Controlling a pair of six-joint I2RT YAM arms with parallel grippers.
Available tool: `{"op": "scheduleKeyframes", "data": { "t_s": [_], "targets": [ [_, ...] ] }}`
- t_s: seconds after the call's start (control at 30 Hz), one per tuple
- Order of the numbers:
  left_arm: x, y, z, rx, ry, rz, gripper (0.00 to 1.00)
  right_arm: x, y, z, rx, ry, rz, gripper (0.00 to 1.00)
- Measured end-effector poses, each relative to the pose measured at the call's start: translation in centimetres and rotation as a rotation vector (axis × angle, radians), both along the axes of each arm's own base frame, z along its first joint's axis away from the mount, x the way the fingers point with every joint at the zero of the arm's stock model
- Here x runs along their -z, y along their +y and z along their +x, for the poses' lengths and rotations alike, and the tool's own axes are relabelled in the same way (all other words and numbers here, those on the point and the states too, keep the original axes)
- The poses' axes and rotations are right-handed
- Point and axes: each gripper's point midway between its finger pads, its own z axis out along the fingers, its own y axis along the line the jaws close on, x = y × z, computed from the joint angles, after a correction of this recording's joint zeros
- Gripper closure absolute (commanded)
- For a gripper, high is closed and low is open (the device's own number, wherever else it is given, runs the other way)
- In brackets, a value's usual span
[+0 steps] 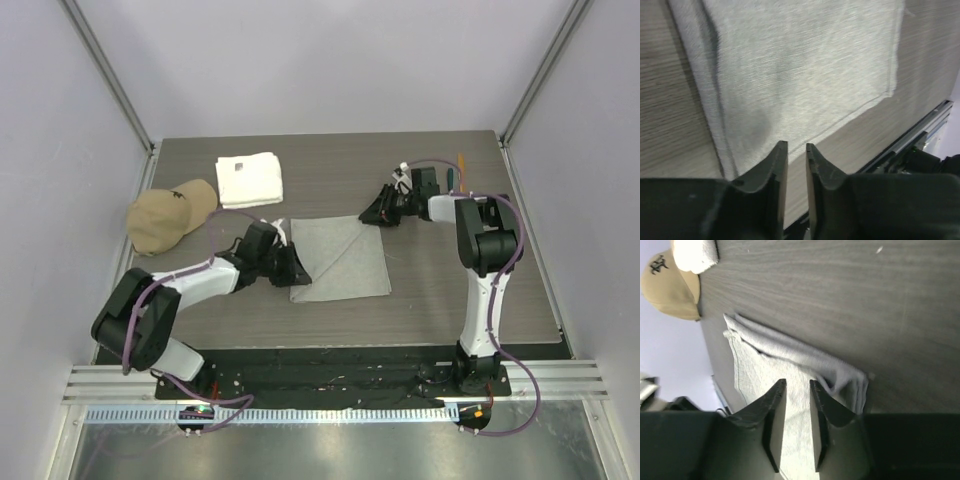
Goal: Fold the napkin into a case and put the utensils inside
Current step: Smooth out the upper triangle-folded napkin at the center of the board.
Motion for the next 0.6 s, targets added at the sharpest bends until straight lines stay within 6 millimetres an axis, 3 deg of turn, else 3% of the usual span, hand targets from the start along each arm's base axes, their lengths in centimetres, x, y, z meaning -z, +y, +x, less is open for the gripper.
{"op": "scheduleKeyframes", "data": {
  "t_s": [0.1,0.23,0.37,0.4,0.43,0.5,0.6],
  "targets": [
    [-3.3,-0.4,1.1,0.008,-0.062,-0.011,0.59,-1.3,-0.5,-0.8,0.002,-0.013,-0.089,0.53],
    [-7.1,0.0,2.2,-0.002,-0.147,-0.006,0.51,-4.6,-0.4,-2.2,-0.015,-0.086,-0.205,0.39],
    [-7.9,1.7,3.5,-0.042,-0.143,0.025,0.48,-7.2,0.4,-3.7,-0.043,-0.167,-0.297,0.31],
    [-7.8,2.3,4.0,-0.061,-0.134,0.035,0.42,-7.4,0.6,-3.9,-0.047,-0.179,-0.313,0.31],
    [-7.7,2.8,4.7,-0.079,-0.126,0.044,0.4,-7.5,0.6,-4.1,-0.048,-0.187,-0.331,0.31],
    [-7.5,3.6,5.8,-0.103,-0.115,0.063,0.27,-7.2,0.4,-4.3,-0.041,-0.186,-0.368,0.3],
    [-6.9,4.0,8.3,-0.129,-0.101,0.092,0.22,-6.1,-0.6,-4.2,-0.021,-0.161,-0.412,0.3]
  ]
}}
